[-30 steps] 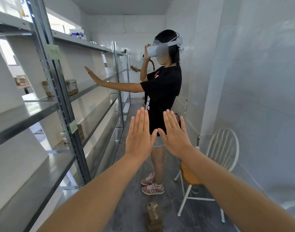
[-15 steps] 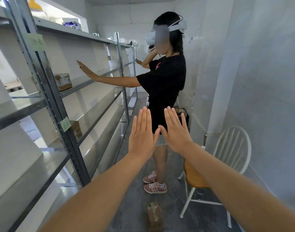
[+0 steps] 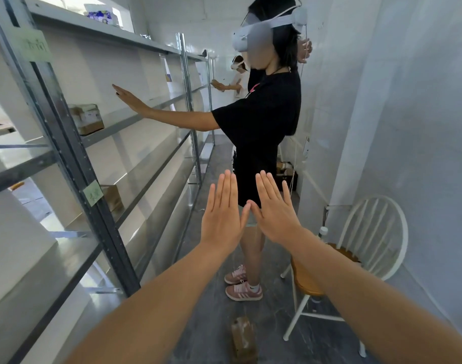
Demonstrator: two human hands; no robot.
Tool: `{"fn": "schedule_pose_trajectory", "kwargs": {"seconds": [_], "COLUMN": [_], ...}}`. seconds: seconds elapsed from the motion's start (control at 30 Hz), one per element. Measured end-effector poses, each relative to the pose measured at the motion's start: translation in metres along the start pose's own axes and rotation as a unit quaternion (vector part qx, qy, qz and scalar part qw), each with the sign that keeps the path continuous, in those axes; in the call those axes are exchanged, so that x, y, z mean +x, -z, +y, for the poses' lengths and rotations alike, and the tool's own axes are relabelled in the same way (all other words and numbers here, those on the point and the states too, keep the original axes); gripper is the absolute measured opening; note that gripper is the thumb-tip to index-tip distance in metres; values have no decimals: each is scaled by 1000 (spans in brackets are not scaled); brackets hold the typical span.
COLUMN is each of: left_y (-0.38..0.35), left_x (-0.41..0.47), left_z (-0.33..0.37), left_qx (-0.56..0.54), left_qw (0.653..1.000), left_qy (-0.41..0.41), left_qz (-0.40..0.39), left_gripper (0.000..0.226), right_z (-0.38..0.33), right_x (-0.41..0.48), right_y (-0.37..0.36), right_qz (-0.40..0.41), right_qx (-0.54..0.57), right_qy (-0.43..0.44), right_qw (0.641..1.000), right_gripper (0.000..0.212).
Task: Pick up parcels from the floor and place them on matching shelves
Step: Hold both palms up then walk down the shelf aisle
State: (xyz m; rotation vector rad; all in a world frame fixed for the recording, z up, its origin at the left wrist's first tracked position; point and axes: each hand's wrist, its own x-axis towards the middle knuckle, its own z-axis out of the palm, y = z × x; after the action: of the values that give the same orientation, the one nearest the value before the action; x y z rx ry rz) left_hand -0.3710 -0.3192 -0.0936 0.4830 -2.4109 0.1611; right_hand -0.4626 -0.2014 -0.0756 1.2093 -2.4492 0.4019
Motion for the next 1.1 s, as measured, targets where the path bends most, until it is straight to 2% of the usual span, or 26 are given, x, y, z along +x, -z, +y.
{"fn": "schedule_pose_trajectory", "kwargs": {"seconds": [0.6,0.93,1.1], "left_y": [-71,-112,-132], "left_x": [95,121,132], "left_z": [-85,-120,-120], "left_qx": [-48,-68,-95], "left_qw": [999,997,994], "left_qy": [-13,-35,-39], "left_qz": [-4,-19,-28], "left_gripper": [73,72,72], "right_z": [-20,-25,-16], "right_x": [116,161,172], "right_y": [-63,-96,-105], "right_qz": [-45,-37,-61], "right_qx": [-35,-60,-51], "right_qy": [-7,-35,-51], "right_qw": [998,997,996], "right_gripper": [68,71,62]}}
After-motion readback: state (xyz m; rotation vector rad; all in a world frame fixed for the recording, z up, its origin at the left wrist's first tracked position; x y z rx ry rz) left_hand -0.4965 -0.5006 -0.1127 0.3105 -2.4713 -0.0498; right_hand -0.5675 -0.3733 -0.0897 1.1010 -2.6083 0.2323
